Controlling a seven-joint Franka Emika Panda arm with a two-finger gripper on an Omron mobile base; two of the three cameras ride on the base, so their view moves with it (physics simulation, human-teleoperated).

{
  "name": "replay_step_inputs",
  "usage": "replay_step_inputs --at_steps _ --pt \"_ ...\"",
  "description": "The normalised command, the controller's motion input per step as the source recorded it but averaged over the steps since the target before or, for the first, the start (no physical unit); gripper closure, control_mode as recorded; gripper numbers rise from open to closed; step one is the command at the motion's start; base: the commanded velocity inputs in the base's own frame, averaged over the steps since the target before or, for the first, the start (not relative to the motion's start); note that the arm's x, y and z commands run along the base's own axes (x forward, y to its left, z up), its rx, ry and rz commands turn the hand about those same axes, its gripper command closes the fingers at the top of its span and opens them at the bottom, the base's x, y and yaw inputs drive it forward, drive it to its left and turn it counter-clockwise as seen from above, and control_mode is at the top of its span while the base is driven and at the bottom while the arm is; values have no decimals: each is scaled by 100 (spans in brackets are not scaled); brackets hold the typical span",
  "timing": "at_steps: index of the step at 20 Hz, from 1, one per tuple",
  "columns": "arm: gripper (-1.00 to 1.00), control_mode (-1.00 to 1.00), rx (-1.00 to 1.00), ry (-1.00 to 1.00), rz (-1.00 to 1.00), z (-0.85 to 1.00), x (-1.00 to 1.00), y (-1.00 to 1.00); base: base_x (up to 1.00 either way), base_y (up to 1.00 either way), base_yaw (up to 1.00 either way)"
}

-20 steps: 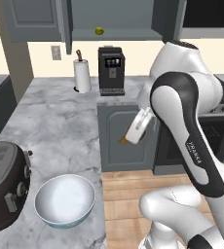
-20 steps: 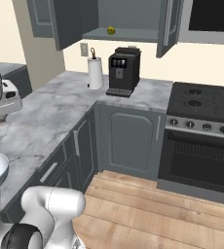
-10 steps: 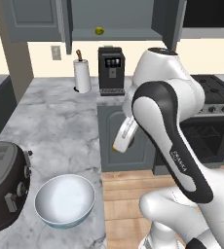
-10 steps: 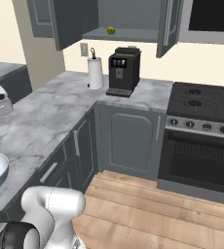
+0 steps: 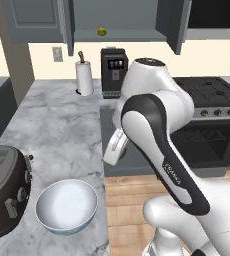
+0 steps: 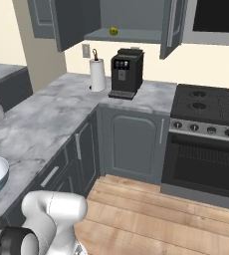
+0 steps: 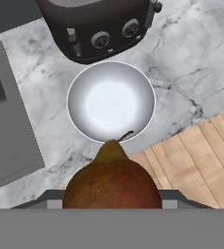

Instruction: Pick the pears from the cabinet and place them in one bowl. Pick the apple from the sink and place it in the other bowl.

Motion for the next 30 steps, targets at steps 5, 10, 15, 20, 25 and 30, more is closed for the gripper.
replay_step_inputs --at_steps 5,10,15,20,25,30 --pt "100 -100 -3 3 0 -15 0 23 0 0 0" --pt "100 -100 -3 7 0 -18 0 21 0 0 0" --pt "100 -100 -2 3 0 -21 6 22 0 0 0" --pt "100 -100 -2 1 0 -19 9 22 0 0 0" --pt "100 -100 -2 0 0 -17 13 22 0 0 0" --pt "100 -100 0 0 0 -15 11 18 0 0 0"
